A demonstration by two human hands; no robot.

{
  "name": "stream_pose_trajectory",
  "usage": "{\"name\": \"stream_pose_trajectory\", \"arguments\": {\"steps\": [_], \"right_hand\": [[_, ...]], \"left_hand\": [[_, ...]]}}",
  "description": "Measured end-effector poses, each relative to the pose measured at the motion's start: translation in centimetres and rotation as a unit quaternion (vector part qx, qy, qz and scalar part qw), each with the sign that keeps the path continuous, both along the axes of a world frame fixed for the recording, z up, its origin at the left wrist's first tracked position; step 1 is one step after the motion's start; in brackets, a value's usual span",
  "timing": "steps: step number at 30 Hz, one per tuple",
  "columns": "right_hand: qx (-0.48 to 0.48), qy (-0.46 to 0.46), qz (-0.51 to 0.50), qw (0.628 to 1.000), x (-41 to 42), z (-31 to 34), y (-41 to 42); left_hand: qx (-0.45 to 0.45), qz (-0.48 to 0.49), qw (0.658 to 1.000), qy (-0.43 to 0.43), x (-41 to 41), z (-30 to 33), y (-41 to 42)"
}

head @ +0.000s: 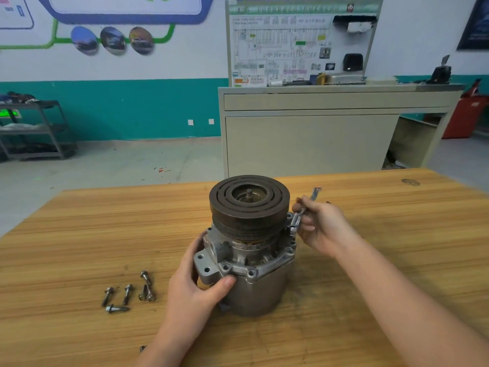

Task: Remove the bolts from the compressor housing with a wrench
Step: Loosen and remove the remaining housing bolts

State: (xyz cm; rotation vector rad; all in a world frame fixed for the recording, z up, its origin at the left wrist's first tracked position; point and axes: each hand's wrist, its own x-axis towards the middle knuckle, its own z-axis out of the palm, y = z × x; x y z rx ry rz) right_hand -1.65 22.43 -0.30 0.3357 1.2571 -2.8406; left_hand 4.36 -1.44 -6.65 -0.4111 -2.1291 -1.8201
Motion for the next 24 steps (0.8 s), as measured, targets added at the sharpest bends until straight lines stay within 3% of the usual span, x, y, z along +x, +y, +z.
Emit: {"name": "stream_pose_trajectory", "arguments": {"steps": [2,5,9,13,16,19,21,24], "right_hand": [[-0.029,0.013,0.013,0.999,0.1,0.3,0.3],[-0.033,0.098,-0.081,0.991,1.4,0.7,0.9],[0.104,0.219,-0.182,0.953,4.2,0.5,0.4],[0.188,0.306,-0.219,0.907,6.1,0.3,-0.9],[0.280,0.379,-0.228,0.852,6.9,0.2,-1.5],[0.396,0.442,-0.246,0.766,7.5,-0.4,-2.3],[0.416,0.469,-0.260,0.734,7.8,-1.2,-2.7],[0.350,0.468,-0.301,0.753,7.8,-2.6,-3.0]], "left_hand": [[-0.010,-0.002,1.000,-0.002,-0.1,0.0,-0.1],[-0.010,-0.006,1.000,-0.009,-0.3,-0.2,-0.2],[-0.012,-0.004,1.000,-0.018,-0.4,-0.3,-0.1],[-0.016,-0.002,1.000,-0.014,-0.4,-0.2,-0.1],[-0.017,-0.006,1.000,-0.014,-0.2,-0.1,-0.1],[-0.019,-0.004,1.000,-0.013,-0.3,-0.2,-0.1],[-0.022,-0.006,1.000,-0.013,-0.2,-0.2,-0.1],[-0.018,-0.004,1.000,-0.008,-0.1,0.0,0.0]]}}
